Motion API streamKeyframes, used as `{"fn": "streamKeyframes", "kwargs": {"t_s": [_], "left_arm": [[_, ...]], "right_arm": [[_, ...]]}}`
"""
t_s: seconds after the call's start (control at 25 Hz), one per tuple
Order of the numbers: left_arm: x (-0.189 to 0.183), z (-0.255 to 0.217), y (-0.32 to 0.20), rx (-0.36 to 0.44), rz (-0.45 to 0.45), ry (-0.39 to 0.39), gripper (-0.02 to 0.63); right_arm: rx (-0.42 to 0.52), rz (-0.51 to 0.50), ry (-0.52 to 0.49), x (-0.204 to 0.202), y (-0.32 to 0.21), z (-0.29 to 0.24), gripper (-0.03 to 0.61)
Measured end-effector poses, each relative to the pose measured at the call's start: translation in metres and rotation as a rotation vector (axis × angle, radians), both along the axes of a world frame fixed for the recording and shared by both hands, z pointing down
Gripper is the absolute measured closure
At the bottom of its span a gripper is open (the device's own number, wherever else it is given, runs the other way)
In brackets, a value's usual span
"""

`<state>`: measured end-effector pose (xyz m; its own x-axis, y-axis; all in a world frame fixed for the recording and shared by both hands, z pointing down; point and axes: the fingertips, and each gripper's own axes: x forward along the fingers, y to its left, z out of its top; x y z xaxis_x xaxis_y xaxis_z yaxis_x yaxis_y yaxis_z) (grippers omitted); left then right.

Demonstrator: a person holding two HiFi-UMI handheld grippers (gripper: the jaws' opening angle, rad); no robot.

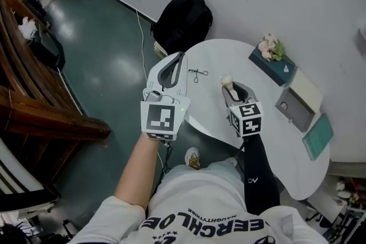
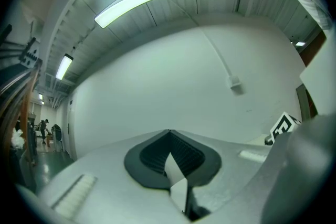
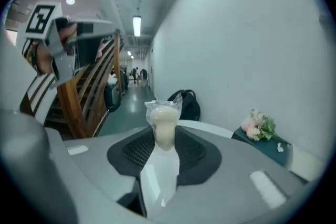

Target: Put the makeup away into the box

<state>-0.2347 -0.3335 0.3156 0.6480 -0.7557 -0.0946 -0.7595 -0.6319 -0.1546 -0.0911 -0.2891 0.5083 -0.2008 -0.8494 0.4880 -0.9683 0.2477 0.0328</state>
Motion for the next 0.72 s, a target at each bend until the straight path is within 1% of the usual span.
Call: {"fn": "streamKeyframes", "kwargs": {"t_s": [0.12, 0.24, 0.28, 0.32, 0.4, 0.52, 0.72], "left_arm": [[0.005, -0.01, 0.001, 0.016, 0.011, -0.001, 0.614], [0.011, -0.021, 0.005, 0.034, 0.033, 0.005, 0.614], [0.013, -0.025, 0.007, 0.041, 0.039, 0.004, 0.614], [0.015, -0.027, 0.008, 0.046, 0.043, 0.0, 0.614], [0.018, -0.03, 0.009, 0.05, 0.045, -0.01, 0.614], [0.034, -0.033, 0.012, 0.053, 0.059, -0.026, 0.614], [0.074, -0.036, 0.027, 0.057, 0.11, -0.044, 0.614]], "right_arm": [[0.161, 0.038, -0.037, 0.006, -0.007, -0.06, 0.428], [0.356, 0.087, -0.05, 0.018, -0.003, -0.124, 0.426], [0.402, 0.09, -0.056, 0.019, -0.001, -0.14, 0.425], [0.426, 0.083, -0.057, 0.019, 0.001, -0.15, 0.425], [0.435, 0.074, -0.05, 0.019, 0.004, -0.155, 0.423], [0.432, 0.094, -0.048, 0.029, 0.009, -0.155, 0.423], [0.434, 0.132, -0.026, 0.063, 0.031, -0.157, 0.423]]}}
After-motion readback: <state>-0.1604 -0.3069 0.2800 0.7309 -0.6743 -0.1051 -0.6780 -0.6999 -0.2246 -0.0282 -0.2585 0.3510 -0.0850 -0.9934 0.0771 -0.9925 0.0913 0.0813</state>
